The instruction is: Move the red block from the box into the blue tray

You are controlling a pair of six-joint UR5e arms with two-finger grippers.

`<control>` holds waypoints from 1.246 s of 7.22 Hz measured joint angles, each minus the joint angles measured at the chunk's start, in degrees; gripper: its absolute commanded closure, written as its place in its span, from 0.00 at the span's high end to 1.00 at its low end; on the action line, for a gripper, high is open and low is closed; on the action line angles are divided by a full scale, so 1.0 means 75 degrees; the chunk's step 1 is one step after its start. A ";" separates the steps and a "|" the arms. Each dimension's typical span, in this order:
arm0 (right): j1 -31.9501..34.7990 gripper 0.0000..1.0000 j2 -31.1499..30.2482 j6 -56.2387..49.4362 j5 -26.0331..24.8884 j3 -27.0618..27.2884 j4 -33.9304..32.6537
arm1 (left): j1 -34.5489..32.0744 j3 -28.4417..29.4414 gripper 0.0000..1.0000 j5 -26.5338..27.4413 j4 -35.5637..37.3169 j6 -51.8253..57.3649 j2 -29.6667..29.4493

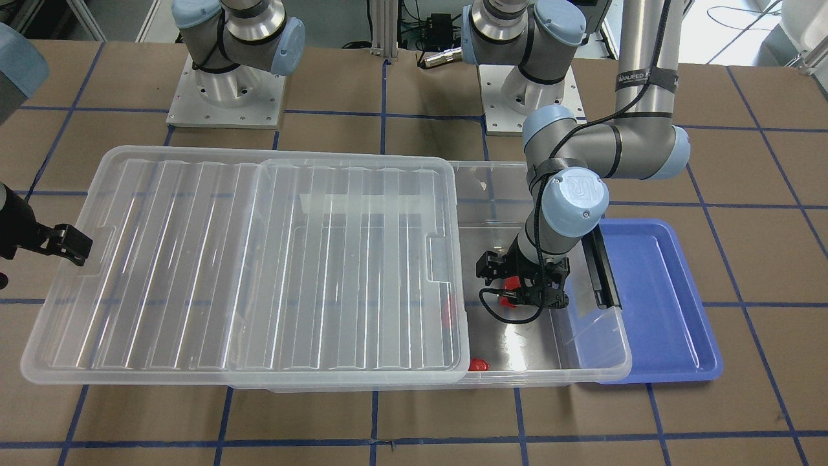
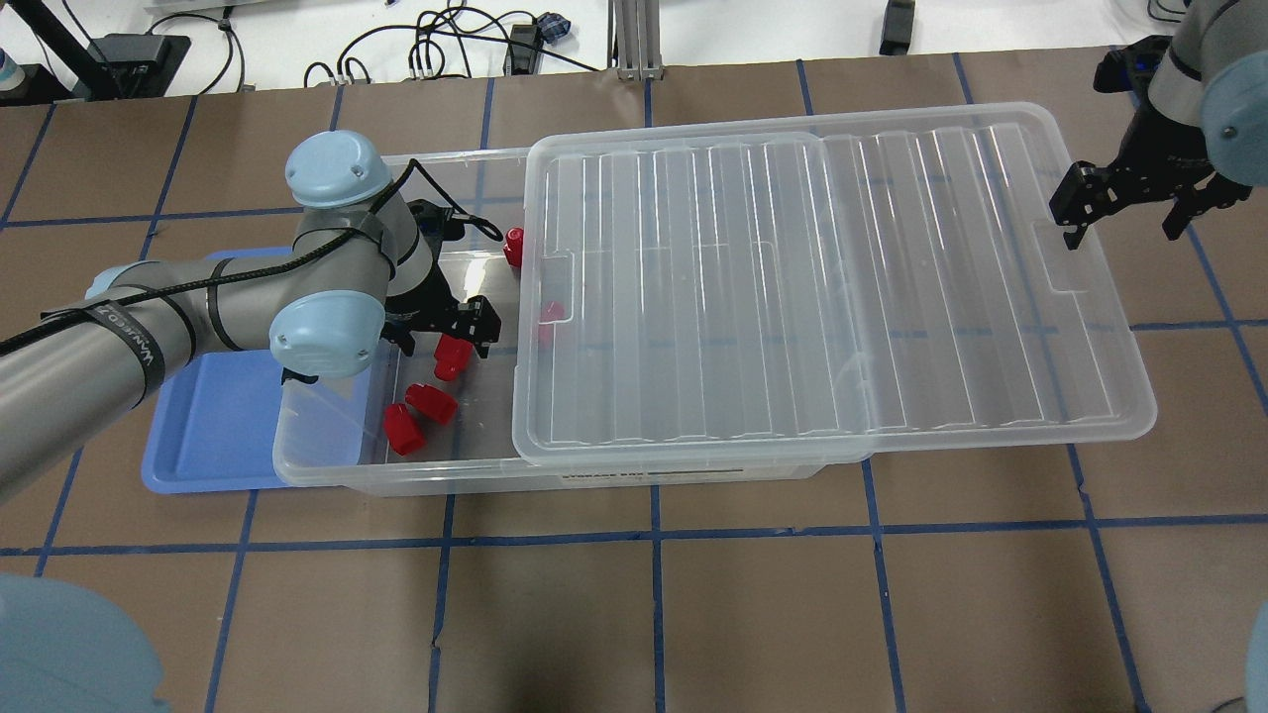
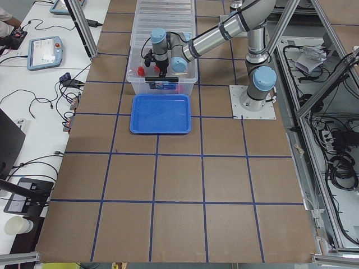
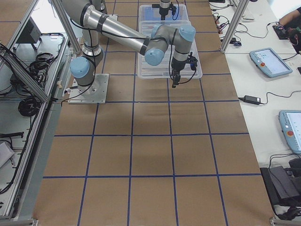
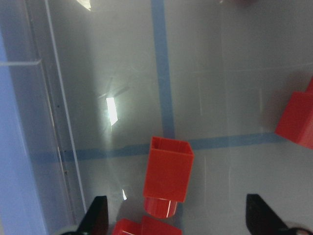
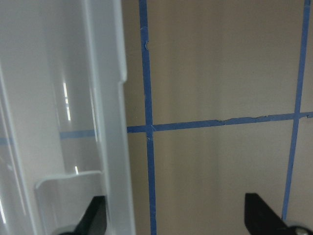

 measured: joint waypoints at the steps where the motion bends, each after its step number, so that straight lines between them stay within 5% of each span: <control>1: -0.0005 1.00 0.0003 0.0002 -0.0004 -0.0002 -0.0014 | 0.0003 -0.0010 1.00 0.0002 0.0212 0.0019 -0.0090; 2: -0.0008 1.00 0.0005 0.0010 -0.0006 -0.0011 -0.0015 | 0.0009 -0.0017 0.93 0.0013 0.0325 0.0044 -0.0164; 3: -0.0007 1.00 -0.0017 0.0015 0.0012 -0.0032 0.0003 | 0.0014 -0.0029 0.73 0.0026 0.0368 0.0051 -0.0216; 4: -0.0001 1.00 -0.0076 0.0014 0.0046 -0.0104 0.0054 | 0.0016 -0.0039 0.28 0.0026 0.0385 0.0053 -0.0245; 5: 0.0018 1.00 -0.0150 0.0028 0.0067 -0.0301 0.0227 | 0.0018 -0.0041 0.11 0.0021 0.0400 0.0068 -0.0252; 9: 0.0097 1.00 -0.0512 0.0281 0.0363 -0.1481 0.2055 | 0.0039 0.0129 0.10 0.0036 0.0381 0.0091 -0.0168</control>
